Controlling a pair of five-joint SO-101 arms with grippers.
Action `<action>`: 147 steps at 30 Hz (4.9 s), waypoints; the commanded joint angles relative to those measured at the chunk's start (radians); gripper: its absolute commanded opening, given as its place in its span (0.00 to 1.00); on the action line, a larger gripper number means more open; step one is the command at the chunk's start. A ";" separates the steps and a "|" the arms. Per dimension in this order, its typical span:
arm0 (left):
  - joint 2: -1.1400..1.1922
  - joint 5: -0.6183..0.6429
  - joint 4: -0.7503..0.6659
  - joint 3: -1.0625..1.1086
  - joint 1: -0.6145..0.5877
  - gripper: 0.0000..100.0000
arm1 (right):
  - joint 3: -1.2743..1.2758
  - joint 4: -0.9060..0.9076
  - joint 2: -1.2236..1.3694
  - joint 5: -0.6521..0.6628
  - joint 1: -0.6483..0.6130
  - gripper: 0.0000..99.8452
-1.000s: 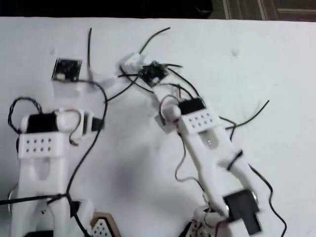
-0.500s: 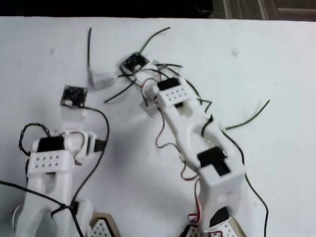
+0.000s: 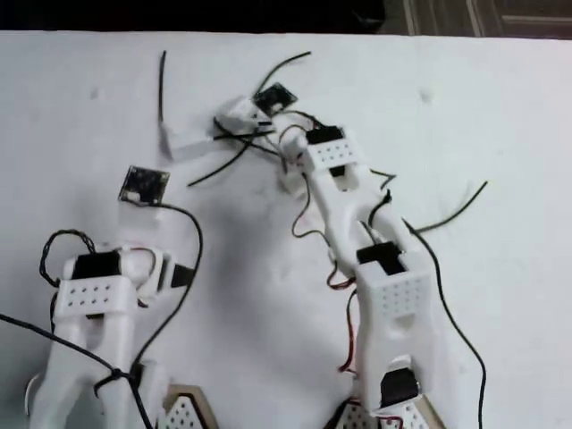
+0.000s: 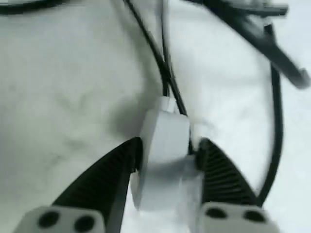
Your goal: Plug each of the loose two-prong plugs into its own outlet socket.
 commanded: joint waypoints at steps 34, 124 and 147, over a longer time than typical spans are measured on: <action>-0.027 -0.006 -0.052 0.014 -0.028 0.30 | 1.151 -0.084 -1.207 0.273 -0.275 0.02; 0.354 -0.605 0.206 -0.582 0.260 0.30 | 1.361 0.099 -1.747 -0.130 0.254 0.02; 0.975 -0.842 0.121 -0.852 0.472 0.26 | 1.363 0.056 -1.687 -0.132 0.383 0.02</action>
